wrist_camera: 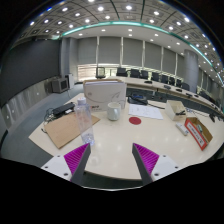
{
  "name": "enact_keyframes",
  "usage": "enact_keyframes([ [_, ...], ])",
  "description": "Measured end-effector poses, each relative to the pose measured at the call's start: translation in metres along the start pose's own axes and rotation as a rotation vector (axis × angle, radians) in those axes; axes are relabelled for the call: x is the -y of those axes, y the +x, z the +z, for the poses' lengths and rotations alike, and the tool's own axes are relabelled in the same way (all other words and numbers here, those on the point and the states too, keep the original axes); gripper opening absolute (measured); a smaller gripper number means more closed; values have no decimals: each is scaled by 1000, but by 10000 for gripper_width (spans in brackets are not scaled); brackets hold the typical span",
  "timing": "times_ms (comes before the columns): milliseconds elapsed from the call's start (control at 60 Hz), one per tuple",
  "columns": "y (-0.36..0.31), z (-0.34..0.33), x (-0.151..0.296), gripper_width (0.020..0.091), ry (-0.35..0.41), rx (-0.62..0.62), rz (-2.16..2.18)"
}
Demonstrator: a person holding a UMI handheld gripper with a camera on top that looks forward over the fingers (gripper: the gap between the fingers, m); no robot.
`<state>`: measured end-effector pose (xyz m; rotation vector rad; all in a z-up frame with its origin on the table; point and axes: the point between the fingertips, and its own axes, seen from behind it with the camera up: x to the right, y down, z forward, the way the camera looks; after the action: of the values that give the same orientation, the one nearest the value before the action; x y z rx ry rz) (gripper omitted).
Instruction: Pour water
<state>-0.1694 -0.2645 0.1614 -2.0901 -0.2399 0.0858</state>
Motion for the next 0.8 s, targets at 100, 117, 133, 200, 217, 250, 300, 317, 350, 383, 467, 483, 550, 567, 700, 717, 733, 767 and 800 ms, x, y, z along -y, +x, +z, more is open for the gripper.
enact_keyframes([
  [100,-58,34,5,859,30,38,13],
  [117,-66,41,7,860,35,40,14],
  [133,-73,47,9,860,42,42,15],
  [200,-94,75,19,859,76,30,15],
  [217,-100,81,23,859,81,22,15],
  [250,-103,98,25,861,100,8,16],
  [300,-110,120,30,856,123,-13,22],
  [317,-112,128,31,856,127,-20,25],
  [350,-116,142,34,857,127,-36,29],
  [383,-116,155,35,844,134,-50,35],
  [467,-114,184,35,749,148,-86,49],
  [483,-113,192,35,721,149,-92,53],
  [550,-112,200,35,590,164,-108,65],
  [567,-111,202,34,548,165,-115,67],
  [700,-113,207,41,427,191,-108,68],
  [717,-112,206,42,412,194,-111,71],
  [733,-112,205,42,395,195,-115,75],
  [767,-111,203,44,374,195,-122,82],
  [800,-115,205,46,366,192,-118,86],
])
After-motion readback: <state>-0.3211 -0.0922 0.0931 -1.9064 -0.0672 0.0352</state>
